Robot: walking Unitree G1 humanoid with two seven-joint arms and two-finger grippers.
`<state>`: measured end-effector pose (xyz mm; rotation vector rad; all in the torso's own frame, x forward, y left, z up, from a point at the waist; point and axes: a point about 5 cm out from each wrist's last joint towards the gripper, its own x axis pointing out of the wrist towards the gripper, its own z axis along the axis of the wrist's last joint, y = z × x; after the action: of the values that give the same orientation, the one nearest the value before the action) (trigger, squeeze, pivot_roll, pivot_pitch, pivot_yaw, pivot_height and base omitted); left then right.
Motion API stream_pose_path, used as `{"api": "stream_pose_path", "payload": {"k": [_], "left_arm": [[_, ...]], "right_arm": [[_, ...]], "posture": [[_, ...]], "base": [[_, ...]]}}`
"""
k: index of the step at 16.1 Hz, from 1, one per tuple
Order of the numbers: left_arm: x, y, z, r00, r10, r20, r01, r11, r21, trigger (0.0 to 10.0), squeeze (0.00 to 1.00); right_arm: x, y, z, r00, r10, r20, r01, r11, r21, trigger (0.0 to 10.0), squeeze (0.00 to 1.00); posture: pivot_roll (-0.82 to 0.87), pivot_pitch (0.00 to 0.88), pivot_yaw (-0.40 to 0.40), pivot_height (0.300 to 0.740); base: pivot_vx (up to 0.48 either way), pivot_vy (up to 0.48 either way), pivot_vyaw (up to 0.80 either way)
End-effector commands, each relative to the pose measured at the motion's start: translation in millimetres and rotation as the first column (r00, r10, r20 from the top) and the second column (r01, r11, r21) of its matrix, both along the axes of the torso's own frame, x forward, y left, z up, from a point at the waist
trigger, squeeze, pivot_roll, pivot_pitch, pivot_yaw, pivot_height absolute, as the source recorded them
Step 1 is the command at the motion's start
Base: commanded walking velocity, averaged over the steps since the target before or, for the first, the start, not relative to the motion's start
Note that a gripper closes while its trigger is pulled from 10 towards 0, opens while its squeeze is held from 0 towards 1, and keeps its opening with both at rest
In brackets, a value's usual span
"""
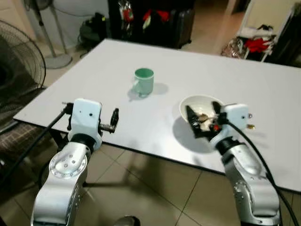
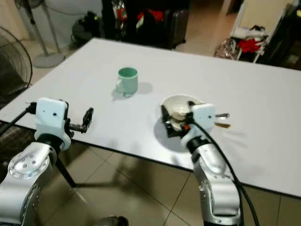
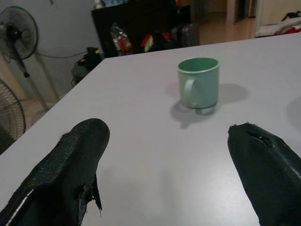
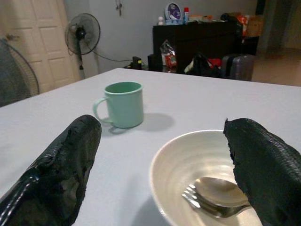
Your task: Setting the table
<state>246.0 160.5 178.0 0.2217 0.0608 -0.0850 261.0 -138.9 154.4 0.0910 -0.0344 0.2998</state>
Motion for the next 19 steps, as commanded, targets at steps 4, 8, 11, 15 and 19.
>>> {"api": "stream_pose_path", "payload": {"k": [4, 8, 11, 15, 19], "left_arm": [[-1.1, -1.0, 2.5, 1.0, -0.001, 0.028, 0.001, 1.0, 0.011, 10.0, 0.0], [-1.5, -0.7, 3.1, 0.999, -0.005, 0.031, 0.004, 1.0, 0.017, 10.0, 0.0], [-2.6, -2.2, 4.4, 0.999, -0.009, 0.038, 0.009, 1.0, 0.018, 10.0, 0.0], [-3.5, -4.6, 10.6, 0.997, -0.018, 0.074, 0.015, 0.999, 0.037, 10.0, 0.0], [-1.8, -4.7, 13.1, 0.996, -0.002, 0.086, 0.0, 1.0, 0.023, 10.0, 0.0]], "right_arm": [[-3.8, 1.7, 1.6, 1.0, 0.026, -0.002, -0.026, 1.0, 0.013, 10.0, 1.0], [-5.7, 2.1, -0.7, 0.998, 0.065, -0.013, -0.065, 0.998, 0.006, 10.0, 1.0], [-7.6, 3.7, -1.6, 0.991, 0.131, -0.016, -0.131, 0.991, -0.006, 10.0, 1.0], [-7.4, 0.7, -0.1, 0.987, 0.162, -0.01, -0.162, 0.987, -0.001, 10.0, 1.0], [-5.2, -1.8, 1.4, 0.985, 0.172, -0.006, -0.172, 0.985, 0.005, 10.0, 1.0]], "posture": [[-0.02, 0.001, 0.014, 0.74], [-0.02, 0.0, 0.015, 0.74], [-0.01, 0.0, 0.008, 0.74], [-0.01, 0.0, 0.0, 0.74], [-0.01, 0.0, -0.005, 0.74]], "base": [[0.0, 0.33, 0.8], [0.0, 0.368, 0.8], [0.0, 0.374, 0.8], [0.0, 0.165, 0.8], [0.0, -0.422, 0.8]]}}
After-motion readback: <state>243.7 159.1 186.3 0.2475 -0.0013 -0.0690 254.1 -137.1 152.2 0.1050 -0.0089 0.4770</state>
